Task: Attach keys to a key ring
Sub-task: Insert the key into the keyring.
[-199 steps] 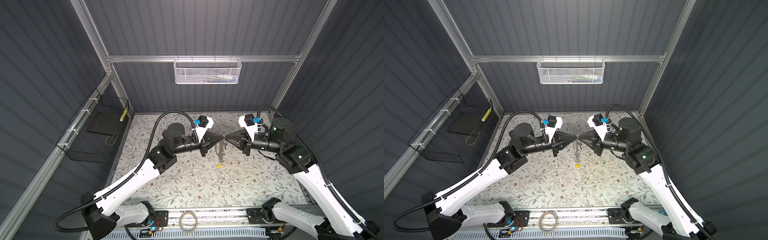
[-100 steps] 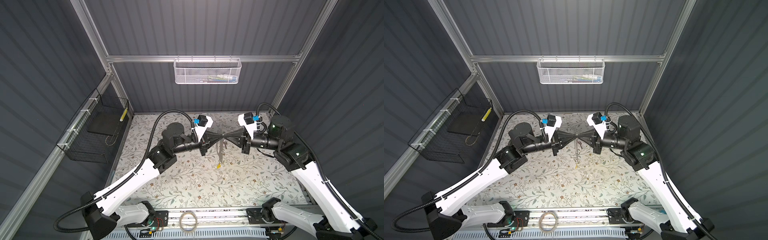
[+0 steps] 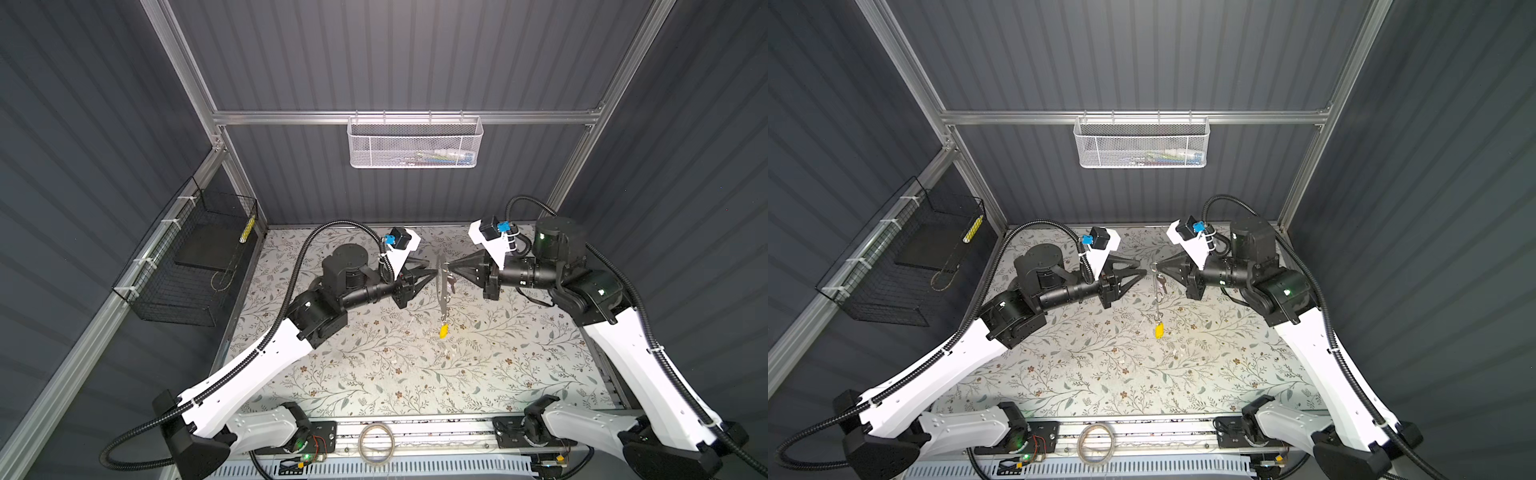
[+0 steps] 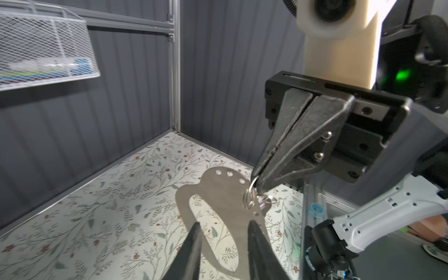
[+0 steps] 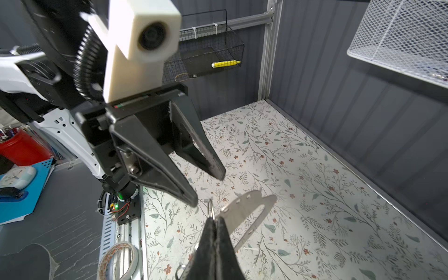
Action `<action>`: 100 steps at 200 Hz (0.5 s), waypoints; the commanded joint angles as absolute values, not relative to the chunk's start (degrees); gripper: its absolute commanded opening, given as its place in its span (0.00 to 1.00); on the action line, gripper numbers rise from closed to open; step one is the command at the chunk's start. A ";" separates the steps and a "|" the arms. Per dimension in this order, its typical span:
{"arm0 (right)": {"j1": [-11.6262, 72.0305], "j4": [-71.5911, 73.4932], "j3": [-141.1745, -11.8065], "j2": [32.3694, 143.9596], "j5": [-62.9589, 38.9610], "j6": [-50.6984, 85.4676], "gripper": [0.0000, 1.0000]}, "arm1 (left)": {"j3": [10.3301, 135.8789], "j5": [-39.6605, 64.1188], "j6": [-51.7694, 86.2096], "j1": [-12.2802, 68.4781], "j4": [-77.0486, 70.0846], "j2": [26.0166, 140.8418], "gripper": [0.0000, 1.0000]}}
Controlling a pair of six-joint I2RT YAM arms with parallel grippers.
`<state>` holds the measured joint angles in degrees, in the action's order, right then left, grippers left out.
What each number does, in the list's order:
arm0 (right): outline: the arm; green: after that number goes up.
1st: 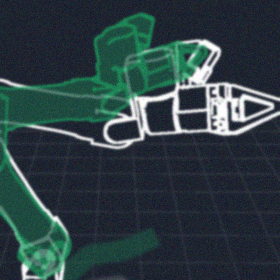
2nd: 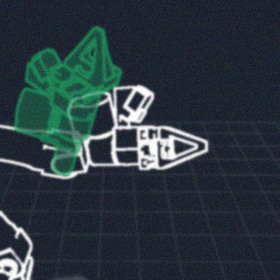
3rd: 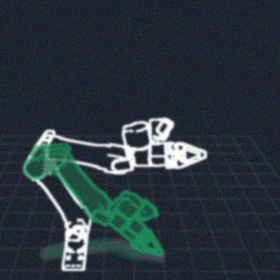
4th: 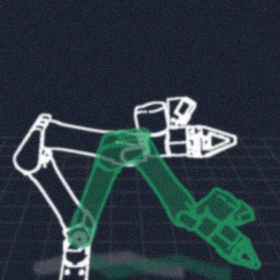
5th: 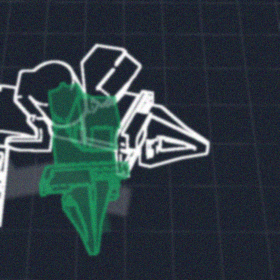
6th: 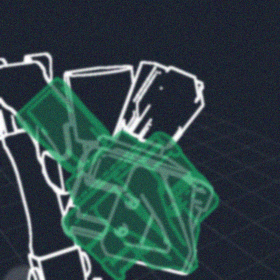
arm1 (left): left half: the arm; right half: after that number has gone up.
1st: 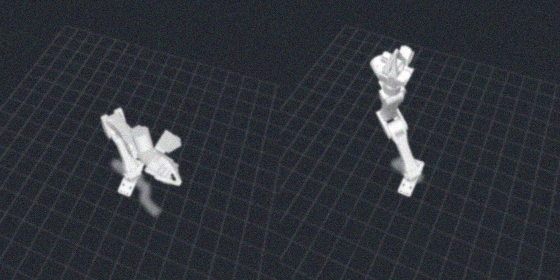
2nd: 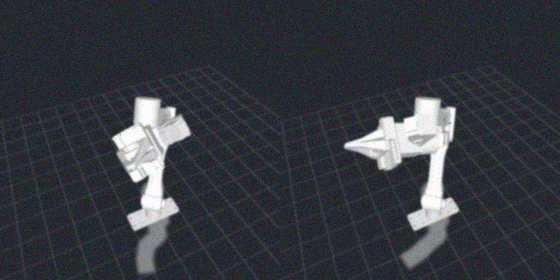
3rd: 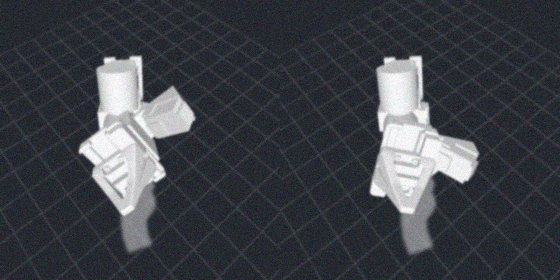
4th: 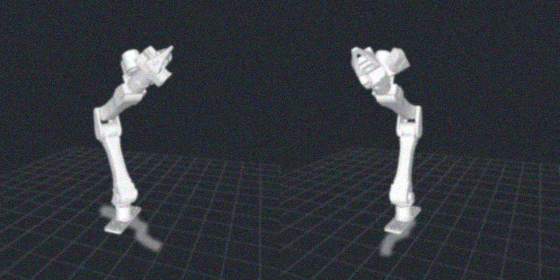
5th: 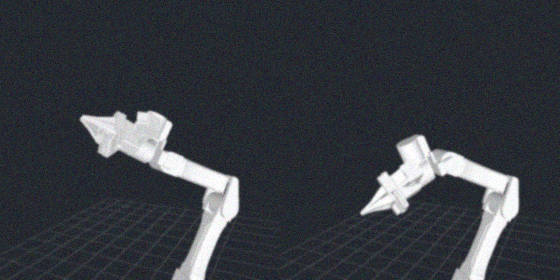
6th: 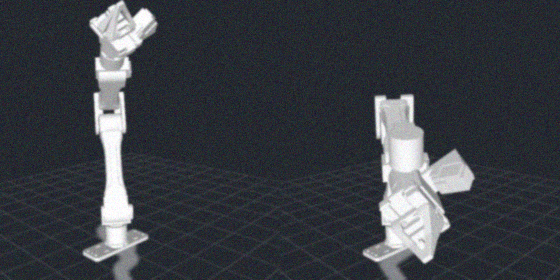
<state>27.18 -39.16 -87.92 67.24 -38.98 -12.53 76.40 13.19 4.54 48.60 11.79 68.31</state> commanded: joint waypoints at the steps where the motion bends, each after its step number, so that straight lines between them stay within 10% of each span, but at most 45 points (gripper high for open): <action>1: 27.38 -52.34 -95.49 71.19 -32.31 -20.49 0.00 | 86.55 3.21 -0.51 48.67 27.12 68.82 0.33; 100: 27.40 -66.57 -110.80 78.42 -36.37 -34.10 0.00 | 103.58 15.68 -11.76 48.70 42.53 78.57 0.23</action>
<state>27.16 -63.37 -108.88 78.52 -32.49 -31.22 99.44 10.15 -8.27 48.60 37.69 77.06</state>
